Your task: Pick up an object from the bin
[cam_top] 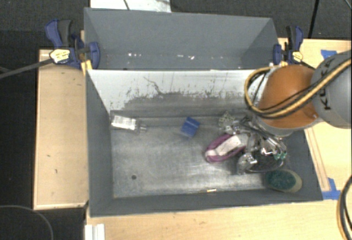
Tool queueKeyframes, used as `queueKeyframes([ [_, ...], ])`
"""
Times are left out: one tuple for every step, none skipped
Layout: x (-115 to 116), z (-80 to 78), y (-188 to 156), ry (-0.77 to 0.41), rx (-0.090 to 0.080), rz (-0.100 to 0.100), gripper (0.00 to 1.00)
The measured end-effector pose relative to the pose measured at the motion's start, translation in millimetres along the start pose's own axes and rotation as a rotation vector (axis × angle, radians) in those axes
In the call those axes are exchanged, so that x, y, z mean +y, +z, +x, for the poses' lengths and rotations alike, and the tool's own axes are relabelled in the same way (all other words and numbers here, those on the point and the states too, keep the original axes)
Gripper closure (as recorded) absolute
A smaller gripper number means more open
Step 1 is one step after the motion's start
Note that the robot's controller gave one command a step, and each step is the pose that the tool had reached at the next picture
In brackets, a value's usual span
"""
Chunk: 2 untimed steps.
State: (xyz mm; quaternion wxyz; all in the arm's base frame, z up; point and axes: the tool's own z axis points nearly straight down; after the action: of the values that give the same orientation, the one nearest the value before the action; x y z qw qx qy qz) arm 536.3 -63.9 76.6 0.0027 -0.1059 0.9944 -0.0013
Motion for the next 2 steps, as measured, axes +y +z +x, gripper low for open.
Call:
queueKeyframes([
  [5.0,-0.8,-0.8,-0.001,0.0,-0.004,1.0],
  [16.2,-26.9,-78.6,-0.061,-0.006,-0.001,1.0],
])
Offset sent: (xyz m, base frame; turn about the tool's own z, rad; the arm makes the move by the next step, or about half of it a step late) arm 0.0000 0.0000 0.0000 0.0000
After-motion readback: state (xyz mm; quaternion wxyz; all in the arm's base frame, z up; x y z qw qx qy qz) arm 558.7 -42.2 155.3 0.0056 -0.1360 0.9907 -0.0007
